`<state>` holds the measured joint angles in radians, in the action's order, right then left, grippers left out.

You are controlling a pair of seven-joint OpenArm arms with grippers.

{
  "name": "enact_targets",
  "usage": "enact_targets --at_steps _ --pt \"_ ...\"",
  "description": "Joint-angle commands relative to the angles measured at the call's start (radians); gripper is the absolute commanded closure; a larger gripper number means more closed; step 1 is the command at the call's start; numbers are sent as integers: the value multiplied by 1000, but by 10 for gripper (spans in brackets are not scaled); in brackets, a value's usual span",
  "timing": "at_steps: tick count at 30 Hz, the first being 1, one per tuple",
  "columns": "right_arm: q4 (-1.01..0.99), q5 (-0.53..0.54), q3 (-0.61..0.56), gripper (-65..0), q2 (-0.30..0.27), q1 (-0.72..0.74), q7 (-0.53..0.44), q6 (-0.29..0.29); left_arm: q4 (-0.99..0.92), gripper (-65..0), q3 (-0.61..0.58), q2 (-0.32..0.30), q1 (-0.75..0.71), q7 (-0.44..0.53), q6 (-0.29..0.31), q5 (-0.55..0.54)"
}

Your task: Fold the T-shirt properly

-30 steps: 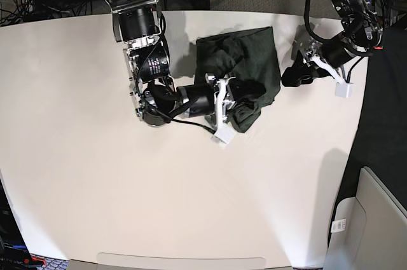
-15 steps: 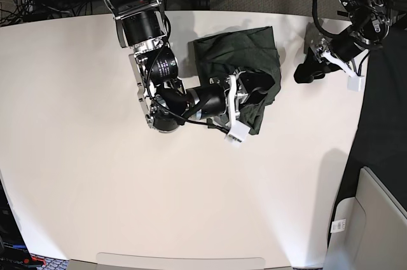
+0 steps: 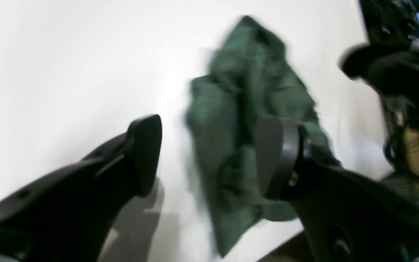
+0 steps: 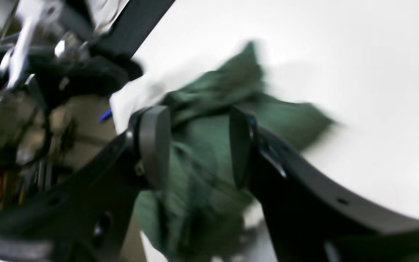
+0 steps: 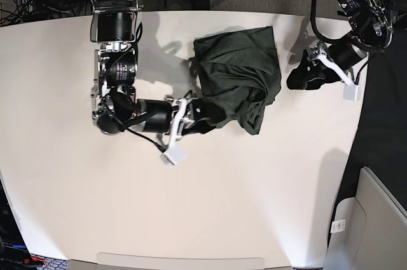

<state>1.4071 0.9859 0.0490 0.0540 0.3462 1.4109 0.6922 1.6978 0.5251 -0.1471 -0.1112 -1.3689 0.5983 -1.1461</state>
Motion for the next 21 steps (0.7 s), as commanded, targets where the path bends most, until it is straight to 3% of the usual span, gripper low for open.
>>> enact_targets --at_steps 1,7,21 --pt "16 14 22 -269 -6 35 -15 6 20 -400 -21 -7 8 -5 2 -36" --pt "16 -8 84 -269 -50 27 -35 6 20 -400 -98 17 -8 3 2 -33" --pt "10 -11 84 -269 -52 7 -38 6 38 -401 -99 36 -51 47 -4 -33"
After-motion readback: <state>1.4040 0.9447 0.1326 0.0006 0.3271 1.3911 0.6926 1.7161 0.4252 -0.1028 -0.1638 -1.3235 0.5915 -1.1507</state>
